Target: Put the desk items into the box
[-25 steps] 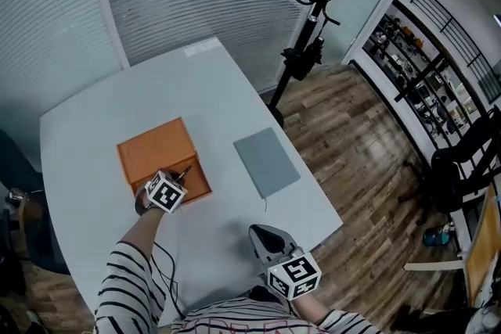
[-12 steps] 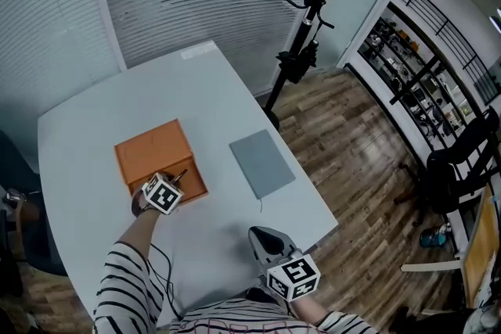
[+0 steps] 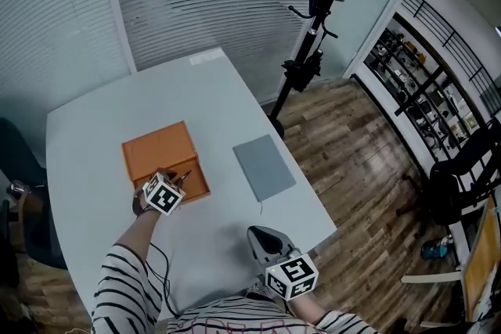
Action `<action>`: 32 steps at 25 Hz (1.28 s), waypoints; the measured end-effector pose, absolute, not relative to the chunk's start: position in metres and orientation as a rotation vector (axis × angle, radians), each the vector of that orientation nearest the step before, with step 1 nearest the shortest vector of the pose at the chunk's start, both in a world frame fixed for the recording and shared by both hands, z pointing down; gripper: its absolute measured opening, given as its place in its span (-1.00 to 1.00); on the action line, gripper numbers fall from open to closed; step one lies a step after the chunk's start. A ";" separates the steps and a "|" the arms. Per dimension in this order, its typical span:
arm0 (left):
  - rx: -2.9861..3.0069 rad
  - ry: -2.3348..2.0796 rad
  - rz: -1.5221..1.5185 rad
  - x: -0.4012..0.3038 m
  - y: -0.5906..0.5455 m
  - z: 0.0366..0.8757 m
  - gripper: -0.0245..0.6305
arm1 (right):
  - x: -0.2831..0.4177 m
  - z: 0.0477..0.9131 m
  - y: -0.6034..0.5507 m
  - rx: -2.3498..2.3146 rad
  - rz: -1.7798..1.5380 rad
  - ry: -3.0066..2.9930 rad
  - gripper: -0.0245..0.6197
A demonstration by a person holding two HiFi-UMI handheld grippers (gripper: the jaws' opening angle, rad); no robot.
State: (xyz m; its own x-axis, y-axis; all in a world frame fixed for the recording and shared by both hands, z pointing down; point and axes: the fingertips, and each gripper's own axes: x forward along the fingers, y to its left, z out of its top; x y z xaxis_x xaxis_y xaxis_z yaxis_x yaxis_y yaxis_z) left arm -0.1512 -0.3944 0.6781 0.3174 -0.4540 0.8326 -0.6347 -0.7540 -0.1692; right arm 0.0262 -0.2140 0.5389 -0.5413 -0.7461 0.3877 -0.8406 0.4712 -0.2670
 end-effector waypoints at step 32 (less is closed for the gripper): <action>2.430 -1.706 0.714 -0.175 -0.251 0.516 -0.82 | 0.012 0.511 -0.186 1.020 0.466 -2.714 -0.84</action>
